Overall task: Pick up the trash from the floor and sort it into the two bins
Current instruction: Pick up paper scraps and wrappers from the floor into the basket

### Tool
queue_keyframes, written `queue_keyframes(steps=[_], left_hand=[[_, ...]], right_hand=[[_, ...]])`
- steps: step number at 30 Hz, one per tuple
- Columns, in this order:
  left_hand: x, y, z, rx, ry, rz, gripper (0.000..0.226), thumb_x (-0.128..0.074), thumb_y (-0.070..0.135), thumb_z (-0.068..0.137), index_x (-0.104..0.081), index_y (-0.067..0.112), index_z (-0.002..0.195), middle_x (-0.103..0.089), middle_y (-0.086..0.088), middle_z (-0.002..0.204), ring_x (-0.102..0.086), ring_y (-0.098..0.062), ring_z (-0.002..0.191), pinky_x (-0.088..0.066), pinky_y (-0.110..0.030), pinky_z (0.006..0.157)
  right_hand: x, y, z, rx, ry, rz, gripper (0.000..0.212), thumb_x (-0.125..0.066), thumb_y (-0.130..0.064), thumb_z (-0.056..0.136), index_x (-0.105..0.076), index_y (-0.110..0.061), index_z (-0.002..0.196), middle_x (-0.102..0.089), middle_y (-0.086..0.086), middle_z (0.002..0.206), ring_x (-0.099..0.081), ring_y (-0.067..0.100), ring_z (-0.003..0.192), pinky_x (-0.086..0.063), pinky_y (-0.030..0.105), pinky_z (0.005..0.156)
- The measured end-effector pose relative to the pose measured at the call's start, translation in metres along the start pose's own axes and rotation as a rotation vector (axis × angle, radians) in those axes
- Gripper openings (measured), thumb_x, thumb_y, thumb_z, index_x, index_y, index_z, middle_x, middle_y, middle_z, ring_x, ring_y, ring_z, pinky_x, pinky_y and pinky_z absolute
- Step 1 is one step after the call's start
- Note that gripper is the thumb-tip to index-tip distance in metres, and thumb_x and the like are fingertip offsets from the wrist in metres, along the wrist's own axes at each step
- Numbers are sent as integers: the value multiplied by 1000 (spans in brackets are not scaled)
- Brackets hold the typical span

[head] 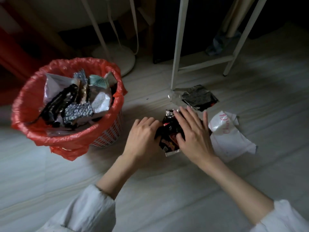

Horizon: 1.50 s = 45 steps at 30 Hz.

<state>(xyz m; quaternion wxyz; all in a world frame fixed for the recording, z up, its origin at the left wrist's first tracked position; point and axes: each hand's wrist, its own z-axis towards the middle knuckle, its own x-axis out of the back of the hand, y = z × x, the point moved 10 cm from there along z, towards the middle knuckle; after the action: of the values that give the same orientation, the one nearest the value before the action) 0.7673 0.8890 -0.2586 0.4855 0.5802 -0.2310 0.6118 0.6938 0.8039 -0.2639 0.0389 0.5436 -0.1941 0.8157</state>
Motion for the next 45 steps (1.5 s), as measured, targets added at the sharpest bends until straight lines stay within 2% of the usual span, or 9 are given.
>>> queue_keyframes(steps=[7,11,14,17,21,27,31,39,45], left_hand=[[168,-56,6,119,422,74,51,-50,18,77,-53,17,128,-54,-8,93,-50,-25,87,-40,-37,74],[202,-119,-15,272,487,247,55,-56,8,72,-56,17,126,-53,-14,94,-46,-32,88,-45,-43,74],[179,-146,-28,294,389,379,46,-60,3,70,-64,14,115,-49,-17,101,-45,-34,95,-47,-46,75],[134,-158,-23,193,70,488,48,-45,11,72,-65,15,116,-44,-18,134,-35,-41,130,-40,-59,96],[69,-193,-28,342,-450,338,77,-18,65,85,-4,25,149,12,4,157,18,-27,142,4,-61,110],[18,-230,-31,447,-740,314,90,-26,81,76,21,41,141,26,16,151,19,-30,141,-1,-75,101],[-11,-248,-40,477,-804,290,92,-31,80,76,13,37,145,23,14,153,19,-33,141,-7,-75,100],[-32,-258,-35,540,-976,262,94,-36,72,82,15,27,146,20,4,154,23,-38,138,4,-52,115],[9,-241,-37,634,-755,6,92,-42,73,79,13,39,144,22,16,152,21,-25,141,4,-67,107]], right_hand=[[47,-82,97,172,30,196,63,-37,-38,93,-11,-21,148,-3,-1,155,1,10,144,7,34,116],[28,-145,128,244,-159,259,60,-30,-44,96,-5,-29,148,1,-6,157,7,8,144,9,34,117],[-10,-163,130,204,-366,251,57,-32,-40,99,-6,-31,149,4,-6,158,10,9,144,7,37,118],[-39,-167,129,166,-454,229,55,-29,-39,99,-6,-30,149,7,-5,158,13,9,144,7,35,116],[-58,-159,125,130,-452,197,56,-27,-34,100,-3,-24,150,13,-8,157,16,7,143,8,32,116],[-65,-157,121,115,-383,237,57,-18,-33,96,-3,-23,150,13,-9,156,21,3,141,15,24,111],[-66,-155,119,134,-374,195,75,8,-45,77,1,-24,149,21,-12,151,25,2,139,18,25,111],[-72,-155,122,159,-419,161,76,8,-44,76,-4,-27,149,14,-6,157,24,6,140,16,29,113],[-72,-154,121,159,-417,164,77,10,-48,76,-3,-29,149,16,-6,156,23,5,140,16,31,113]])
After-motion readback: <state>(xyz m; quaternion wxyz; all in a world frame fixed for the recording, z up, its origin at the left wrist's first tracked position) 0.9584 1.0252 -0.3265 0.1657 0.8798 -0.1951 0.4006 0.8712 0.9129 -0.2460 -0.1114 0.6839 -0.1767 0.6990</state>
